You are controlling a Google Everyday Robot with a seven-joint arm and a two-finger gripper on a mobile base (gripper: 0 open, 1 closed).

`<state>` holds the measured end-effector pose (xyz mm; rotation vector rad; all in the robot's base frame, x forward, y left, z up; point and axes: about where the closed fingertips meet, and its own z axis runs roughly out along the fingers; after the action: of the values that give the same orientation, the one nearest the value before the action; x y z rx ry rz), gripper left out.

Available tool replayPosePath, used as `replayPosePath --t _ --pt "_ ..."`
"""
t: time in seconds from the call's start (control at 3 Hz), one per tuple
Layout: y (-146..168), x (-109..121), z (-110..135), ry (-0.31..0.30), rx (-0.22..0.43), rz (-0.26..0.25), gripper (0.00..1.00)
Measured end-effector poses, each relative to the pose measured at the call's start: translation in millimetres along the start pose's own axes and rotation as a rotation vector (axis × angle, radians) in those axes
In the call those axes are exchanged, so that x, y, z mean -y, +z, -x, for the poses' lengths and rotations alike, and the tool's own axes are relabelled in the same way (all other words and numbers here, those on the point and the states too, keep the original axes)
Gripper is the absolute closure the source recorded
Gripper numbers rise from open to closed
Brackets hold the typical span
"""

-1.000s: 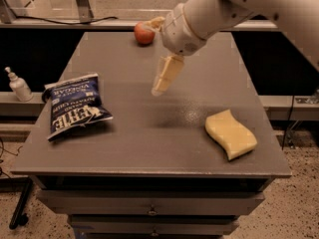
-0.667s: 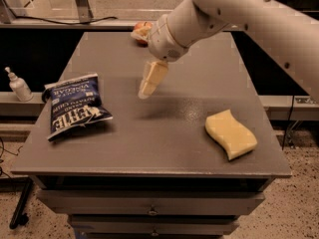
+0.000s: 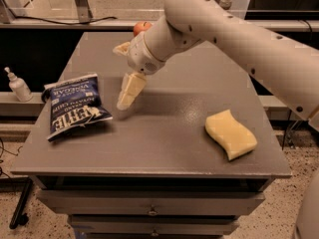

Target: Pick blue chip bag

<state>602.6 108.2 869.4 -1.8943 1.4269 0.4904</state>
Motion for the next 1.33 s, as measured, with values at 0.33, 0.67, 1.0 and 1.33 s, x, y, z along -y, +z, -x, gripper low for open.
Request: replayPosePath --t 0.33,0.67,1.0,1.33 --pt "18 -11 23 -0.027 0.049 0.039 0.0" --pt "31 -25 45 -0.06 0.086 0.087 0.0" --pt "38 -40 57 -0.09 0.115 0.127 0.0" --pt "49 -51 62 -0.115 0.13 0.162 0.0"
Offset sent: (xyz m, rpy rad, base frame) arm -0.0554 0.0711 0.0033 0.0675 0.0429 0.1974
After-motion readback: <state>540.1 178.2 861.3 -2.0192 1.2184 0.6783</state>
